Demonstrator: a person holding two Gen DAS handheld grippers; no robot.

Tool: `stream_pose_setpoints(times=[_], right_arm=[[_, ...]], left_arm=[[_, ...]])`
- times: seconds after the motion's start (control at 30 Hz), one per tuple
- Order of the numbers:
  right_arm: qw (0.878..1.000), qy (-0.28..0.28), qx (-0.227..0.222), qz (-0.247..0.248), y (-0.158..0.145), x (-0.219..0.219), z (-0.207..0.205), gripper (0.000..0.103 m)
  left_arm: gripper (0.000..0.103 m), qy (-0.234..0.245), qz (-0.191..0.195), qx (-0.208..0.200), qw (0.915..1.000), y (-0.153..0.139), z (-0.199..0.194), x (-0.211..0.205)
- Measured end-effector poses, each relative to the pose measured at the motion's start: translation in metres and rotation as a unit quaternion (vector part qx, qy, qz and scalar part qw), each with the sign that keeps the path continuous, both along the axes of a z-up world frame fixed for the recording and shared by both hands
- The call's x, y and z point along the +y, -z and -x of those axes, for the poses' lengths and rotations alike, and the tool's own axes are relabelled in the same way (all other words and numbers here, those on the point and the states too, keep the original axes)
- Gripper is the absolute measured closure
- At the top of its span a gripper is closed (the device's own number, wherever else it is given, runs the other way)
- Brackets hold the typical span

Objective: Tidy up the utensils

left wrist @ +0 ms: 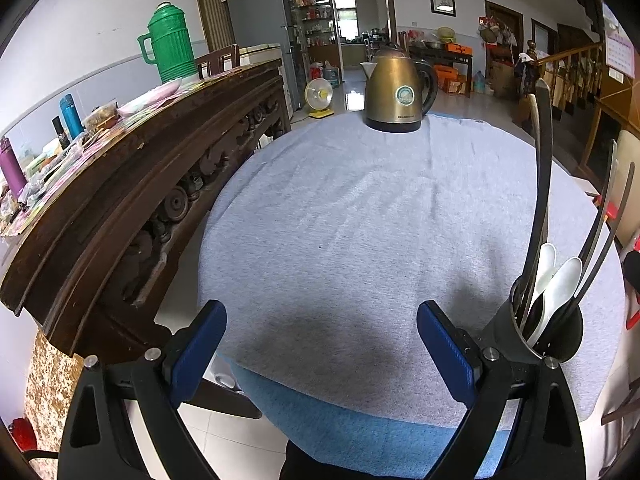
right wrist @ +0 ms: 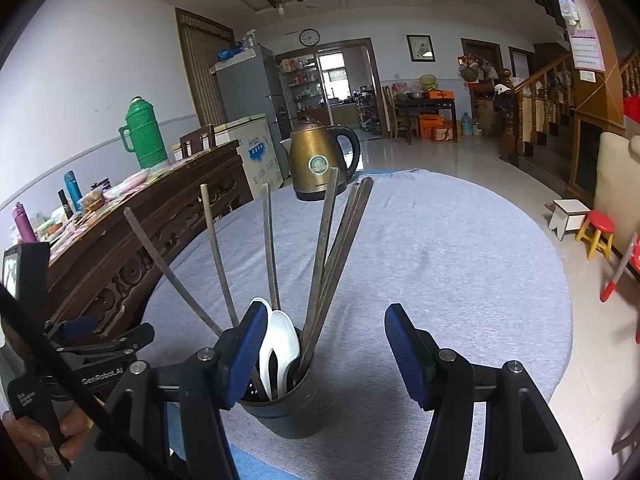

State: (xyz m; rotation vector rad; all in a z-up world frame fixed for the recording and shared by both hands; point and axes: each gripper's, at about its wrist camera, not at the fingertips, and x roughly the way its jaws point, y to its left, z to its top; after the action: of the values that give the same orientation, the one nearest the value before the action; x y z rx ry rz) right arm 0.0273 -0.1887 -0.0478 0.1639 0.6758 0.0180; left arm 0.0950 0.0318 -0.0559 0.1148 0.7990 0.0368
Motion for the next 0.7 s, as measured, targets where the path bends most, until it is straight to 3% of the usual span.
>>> stream_pose_setpoints(times=[0.33, 0.7], right_arm=[[1.000, -0.020, -0.003, -0.004, 0.004, 0.007, 0.004, 0.038], [1.000, -0.003, -0.004, -0.005, 0.004, -0.005, 0.004, 0.035]], left_arm=[[0.007, 0.003, -0.009, 0.000, 1.0000, 0.000, 0.003, -0.007], [0.007, 0.006, -0.011, -0.002, 0.9999, -0.002, 0.005, -0.011]])
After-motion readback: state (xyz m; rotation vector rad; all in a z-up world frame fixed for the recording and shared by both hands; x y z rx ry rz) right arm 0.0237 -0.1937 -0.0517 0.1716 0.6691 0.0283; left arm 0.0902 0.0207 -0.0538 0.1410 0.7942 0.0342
